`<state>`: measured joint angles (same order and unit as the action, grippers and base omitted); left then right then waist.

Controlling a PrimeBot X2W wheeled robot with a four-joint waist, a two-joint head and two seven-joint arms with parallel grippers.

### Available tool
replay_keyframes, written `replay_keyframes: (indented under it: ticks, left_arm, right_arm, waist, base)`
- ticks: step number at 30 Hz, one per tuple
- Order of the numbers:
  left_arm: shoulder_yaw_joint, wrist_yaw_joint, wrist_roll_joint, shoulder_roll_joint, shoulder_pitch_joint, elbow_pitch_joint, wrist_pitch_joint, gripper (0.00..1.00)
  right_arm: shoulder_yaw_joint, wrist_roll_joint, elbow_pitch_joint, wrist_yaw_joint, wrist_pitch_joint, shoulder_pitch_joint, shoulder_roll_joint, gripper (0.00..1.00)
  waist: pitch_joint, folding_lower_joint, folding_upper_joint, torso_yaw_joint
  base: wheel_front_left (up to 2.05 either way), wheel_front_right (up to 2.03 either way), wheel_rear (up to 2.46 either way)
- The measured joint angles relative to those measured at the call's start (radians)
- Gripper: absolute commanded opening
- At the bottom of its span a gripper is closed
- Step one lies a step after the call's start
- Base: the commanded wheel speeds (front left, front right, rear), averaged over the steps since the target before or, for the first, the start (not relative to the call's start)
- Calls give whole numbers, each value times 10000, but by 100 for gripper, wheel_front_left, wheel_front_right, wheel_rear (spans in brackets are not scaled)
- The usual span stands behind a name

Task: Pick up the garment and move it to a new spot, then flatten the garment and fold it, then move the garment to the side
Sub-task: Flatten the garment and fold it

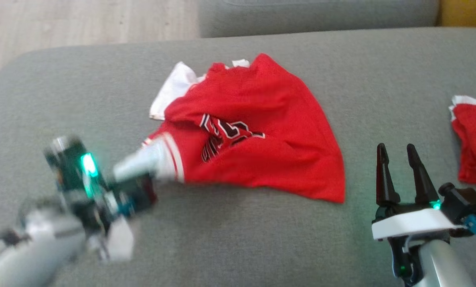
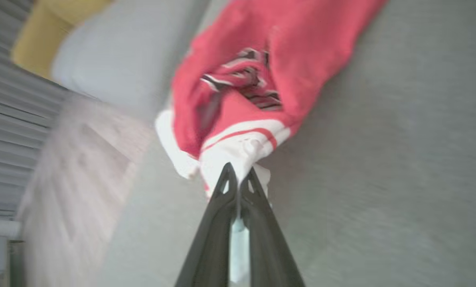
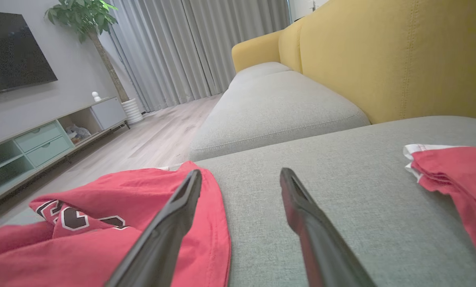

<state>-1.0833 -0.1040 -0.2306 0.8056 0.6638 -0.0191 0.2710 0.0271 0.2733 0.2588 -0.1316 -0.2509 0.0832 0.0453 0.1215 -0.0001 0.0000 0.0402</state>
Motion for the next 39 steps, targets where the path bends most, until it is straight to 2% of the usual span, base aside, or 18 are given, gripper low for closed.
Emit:
replay_keyframes:
  ticks: [5,8,9,10,14,17,23,24,25,29,34,37,39]
  left_arm:
    - [-857,-107,-1567,31,-1770,1076,1237,0]
    - [-1043,-2,-2295,-29,-2358,1417,1975,0]
    - [-1085,128,-2408,-29,-2428,1480,2173,43]
    - [-1078,278,-2491,-33,-2453,1565,2224,100]
    - [-679,1091,-2543,-236,-2452,1802,1960,100]
    - [-58,1764,-2717,-454,-2451,1812,1352,100]
    - [1962,3511,-3741,-1440,-2472,1195,-955,100]
    - [2251,3703,-3835,-1593,-2516,1072,-1377,100]
    - [2251,3703,-3835,-1593,-2516,1072,-1377,100]
    - [3315,4445,-4487,-2370,-3006,407,-3014,100]
    - [4142,4700,-5237,-3202,-3828,-531,-4550,100]
    - [4383,4627,-5427,-3434,-4111,-1030,-4905,100]
    - [4418,4412,-5427,-3459,-4096,-1237,-4966,100]
  right_arm:
    - [8,-4,107,0,0,-190,0,100]
    - [52,-8,127,0,0,-185,-2,100]
    - [56,-23,138,0,0,-186,0,100]
    - [63,-23,155,0,0,-186,0,100]
    - [63,-125,186,0,0,-186,0,100]
    - [63,-192,224,0,0,-186,0,100]
    - [86,-196,171,0,0,-189,-2,100]
    - [92,-196,117,0,0,-189,-2,100]
    - [92,-196,117,0,0,-189,-2,100]
    - [98,-196,-56,0,0,-247,-2,100]
    - [98,-297,-151,0,0,-429,0,100]
    - [146,-349,-198,0,0,-474,0,100]
    - [194,-391,-215,0,0,-475,-2,100]
  waist:
    - [-171,0,0,270]
    - [-237,-1,0,317]
    - [-259,0,0,317]
    - [-275,0,0,310]
    - [-332,0,0,226]
    - [-378,1,0,142]
    - [-538,0,0,-115]
    - [-566,0,0,-166]
    - [-566,0,0,-166]
    - [-678,0,0,-349]
    - [-696,0,0,-545]
    - [-592,0,0,-650]
    - [-480,0,0,-717]
  base:
    - [0,0,0]
    - [0,0,0]
    - [0,0,0]
    - [0,0,0]
    - [0,0,0]
    - [0,0,0]
    - [0,0,0]
    - [0,0,0]
    - [0,0,0]
    - [0,0,0]
    - [0,0,0]
    - [0,0,0]
    - [0,0,0]
